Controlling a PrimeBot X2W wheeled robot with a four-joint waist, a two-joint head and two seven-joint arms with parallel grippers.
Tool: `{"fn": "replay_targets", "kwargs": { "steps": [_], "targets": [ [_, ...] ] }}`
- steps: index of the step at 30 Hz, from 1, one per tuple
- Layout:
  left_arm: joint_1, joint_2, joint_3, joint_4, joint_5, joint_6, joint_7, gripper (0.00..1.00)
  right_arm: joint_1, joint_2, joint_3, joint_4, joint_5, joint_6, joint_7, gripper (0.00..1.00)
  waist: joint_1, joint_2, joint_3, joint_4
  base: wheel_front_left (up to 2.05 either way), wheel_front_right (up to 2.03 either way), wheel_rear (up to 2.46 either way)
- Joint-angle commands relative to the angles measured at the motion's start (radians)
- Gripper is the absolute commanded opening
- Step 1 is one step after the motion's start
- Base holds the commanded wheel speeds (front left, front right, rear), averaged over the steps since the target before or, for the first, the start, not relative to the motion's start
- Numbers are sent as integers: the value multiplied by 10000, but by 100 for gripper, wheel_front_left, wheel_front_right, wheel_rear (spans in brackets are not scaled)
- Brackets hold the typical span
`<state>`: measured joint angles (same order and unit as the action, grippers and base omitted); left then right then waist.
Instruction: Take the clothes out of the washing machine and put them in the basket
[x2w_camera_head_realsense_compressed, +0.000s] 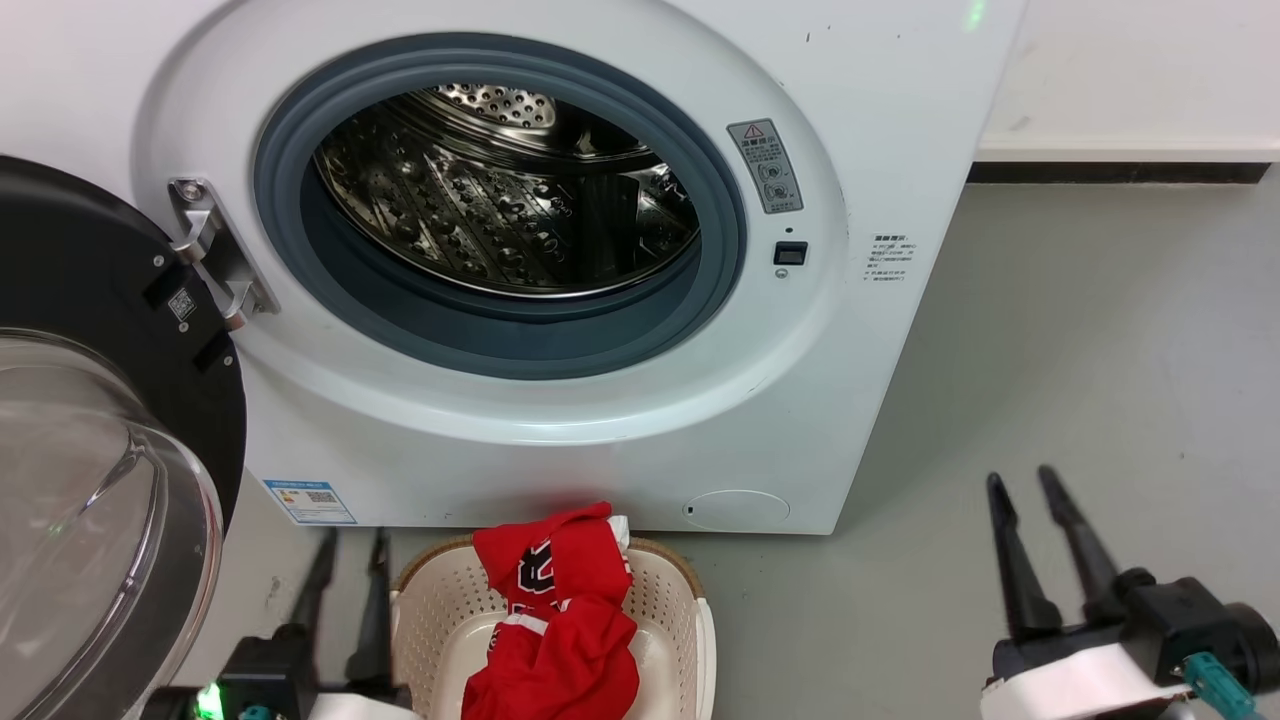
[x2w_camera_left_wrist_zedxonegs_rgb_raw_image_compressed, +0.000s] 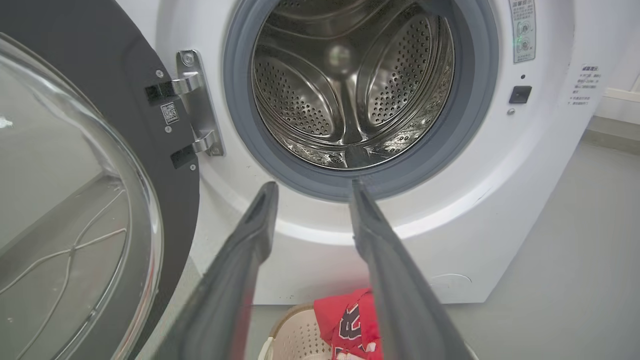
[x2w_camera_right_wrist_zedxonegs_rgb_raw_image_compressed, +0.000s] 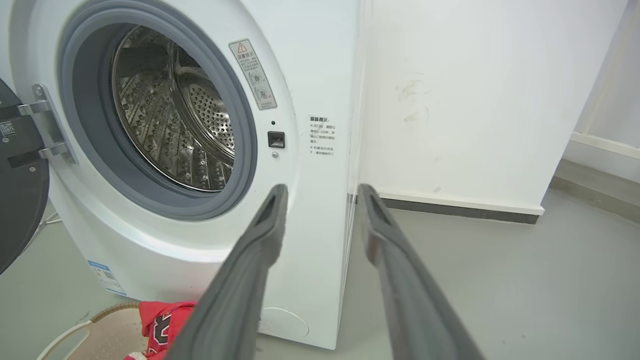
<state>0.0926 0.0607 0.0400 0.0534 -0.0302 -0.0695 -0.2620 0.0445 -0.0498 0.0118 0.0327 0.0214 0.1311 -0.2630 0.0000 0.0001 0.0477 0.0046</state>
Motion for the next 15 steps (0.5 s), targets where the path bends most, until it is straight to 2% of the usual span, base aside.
{"fn": "replay_targets", "kwargs": {
  "steps": [1, 4, 5, 15],
  "targets": [
    [34, -21, 3, 116, -27, -3, 31, 0, 45, 2, 11, 85, 22, 0, 6, 0, 0, -1, 0, 0, 0, 0, 0],
    [26, -47, 31, 285, -176, -9, 104, 0, 93, -1, 20, 187, 182, 0, 24, 0, 0, -1, -3, 0, 0, 0, 0],
    [-68, -48, 87, 370, -614, -26, 242, 0, 76, -26, 22, 203, 666, 0, 93, 0, 0, -1, -10, 0, 0, 0, 0],
    [-303, -54, 155, 534, -2508, -100, 668, 0, -165, -157, 18, 458, 2709, -1, 430, 0, 0, -1, -42, -4, 0, 0, 0]
  ]
}}
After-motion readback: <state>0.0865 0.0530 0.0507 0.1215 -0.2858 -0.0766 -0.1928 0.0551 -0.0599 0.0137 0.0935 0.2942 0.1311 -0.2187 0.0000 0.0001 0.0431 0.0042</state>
